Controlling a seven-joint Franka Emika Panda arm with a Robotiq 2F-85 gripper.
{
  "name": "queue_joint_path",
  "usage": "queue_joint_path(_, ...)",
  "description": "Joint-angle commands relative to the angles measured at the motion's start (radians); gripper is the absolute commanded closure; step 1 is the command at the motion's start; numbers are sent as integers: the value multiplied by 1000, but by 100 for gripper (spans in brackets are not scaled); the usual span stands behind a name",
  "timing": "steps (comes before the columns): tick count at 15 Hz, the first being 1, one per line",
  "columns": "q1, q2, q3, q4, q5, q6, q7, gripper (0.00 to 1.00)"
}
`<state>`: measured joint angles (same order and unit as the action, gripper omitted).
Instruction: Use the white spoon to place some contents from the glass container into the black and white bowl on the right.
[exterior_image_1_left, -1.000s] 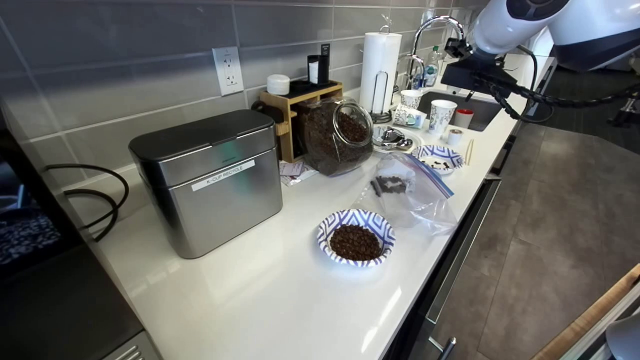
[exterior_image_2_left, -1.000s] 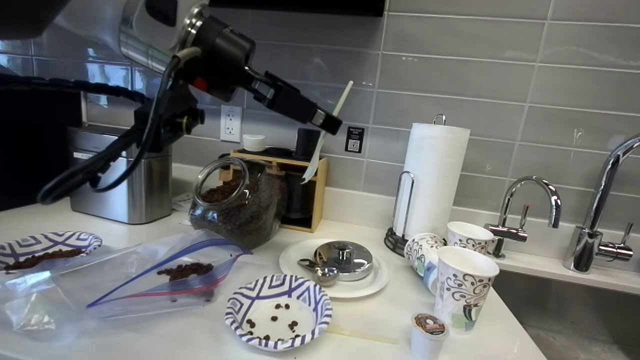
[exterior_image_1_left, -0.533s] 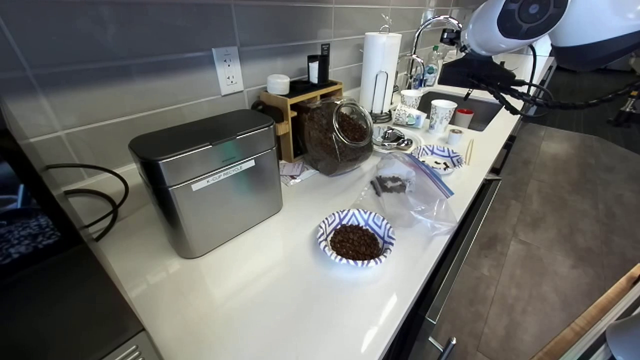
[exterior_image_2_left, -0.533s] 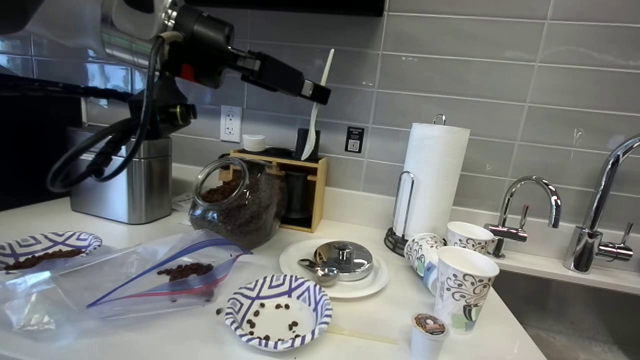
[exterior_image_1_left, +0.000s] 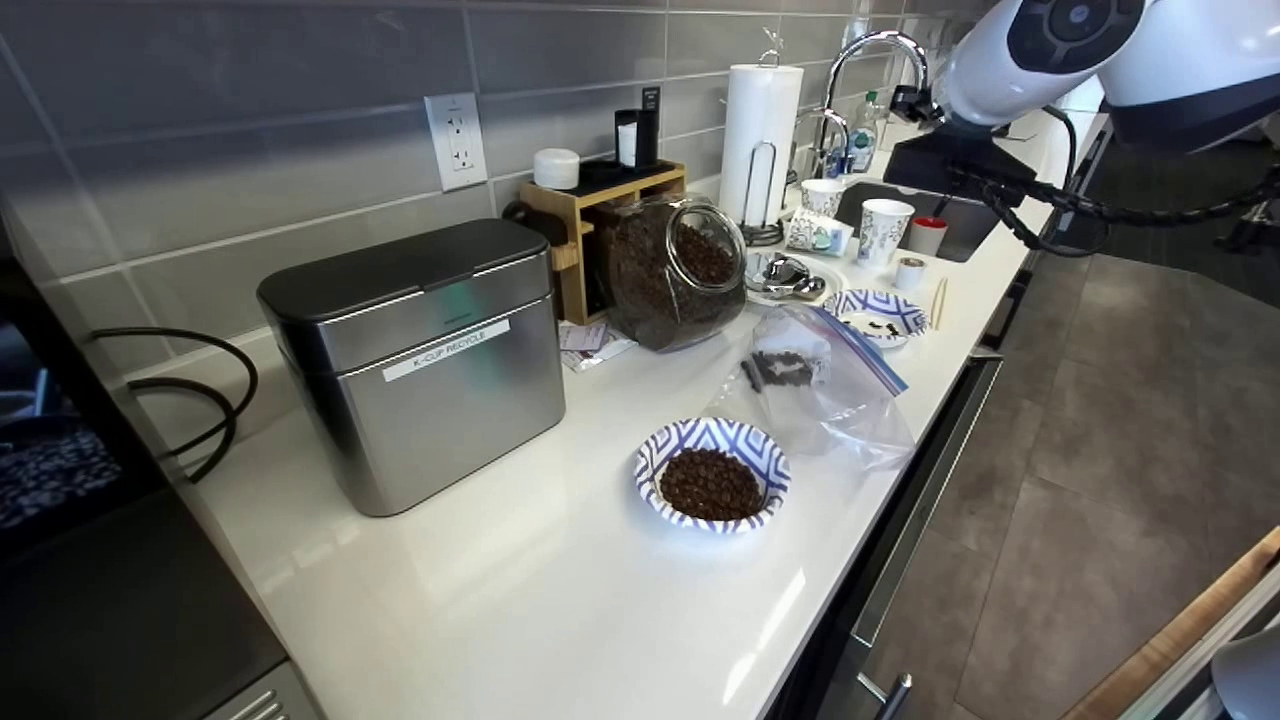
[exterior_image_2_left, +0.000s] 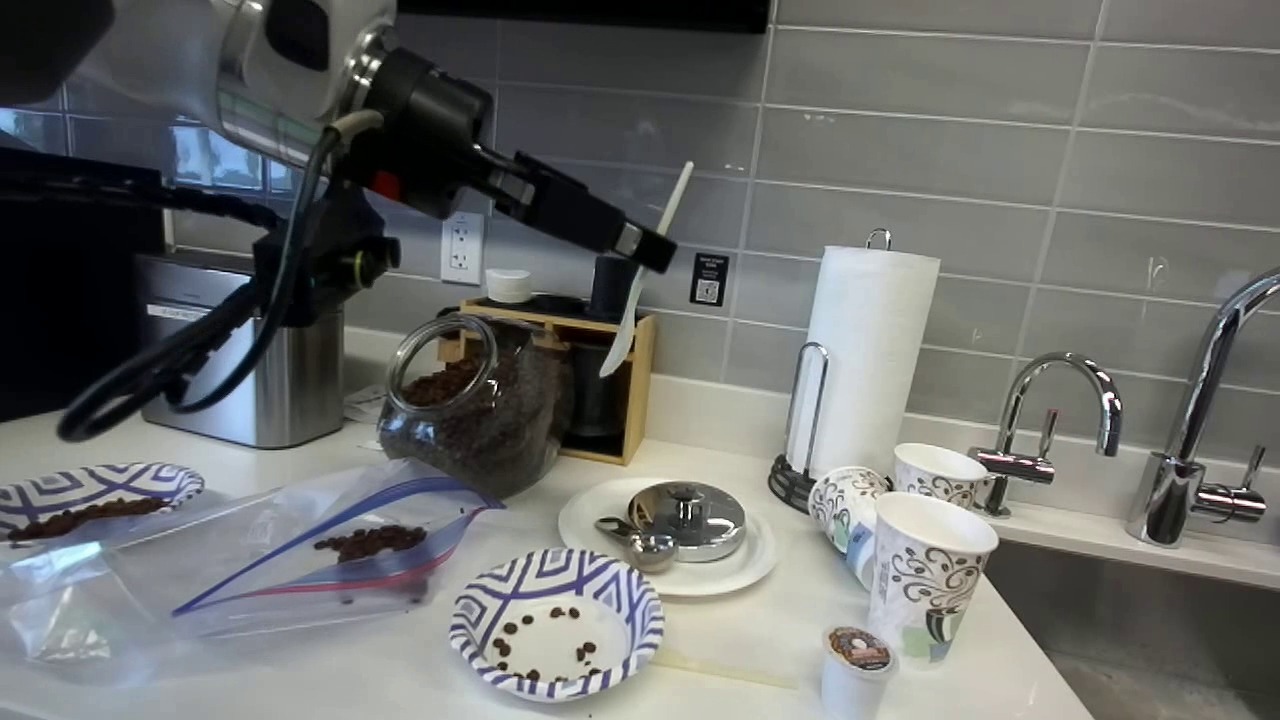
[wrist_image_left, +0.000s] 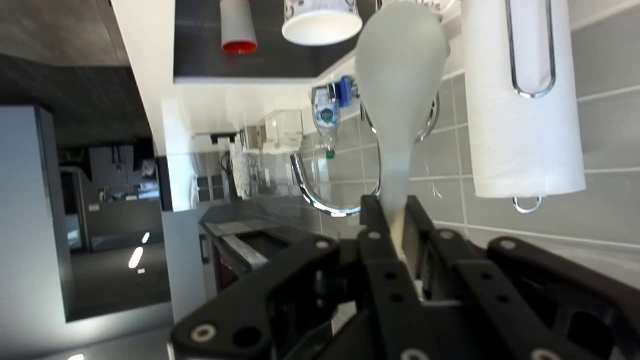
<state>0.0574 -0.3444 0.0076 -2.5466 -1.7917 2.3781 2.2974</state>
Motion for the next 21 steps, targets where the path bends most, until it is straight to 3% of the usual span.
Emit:
queue_joint_path(1, -1, 35, -96, 15, 78, 161, 11, 97)
queue_joint_path(11, -7, 143, -259, 38, 474, 453, -28, 97)
queue_joint_path(21, 30, 279, -284, 95, 1012, 469, -192, 97)
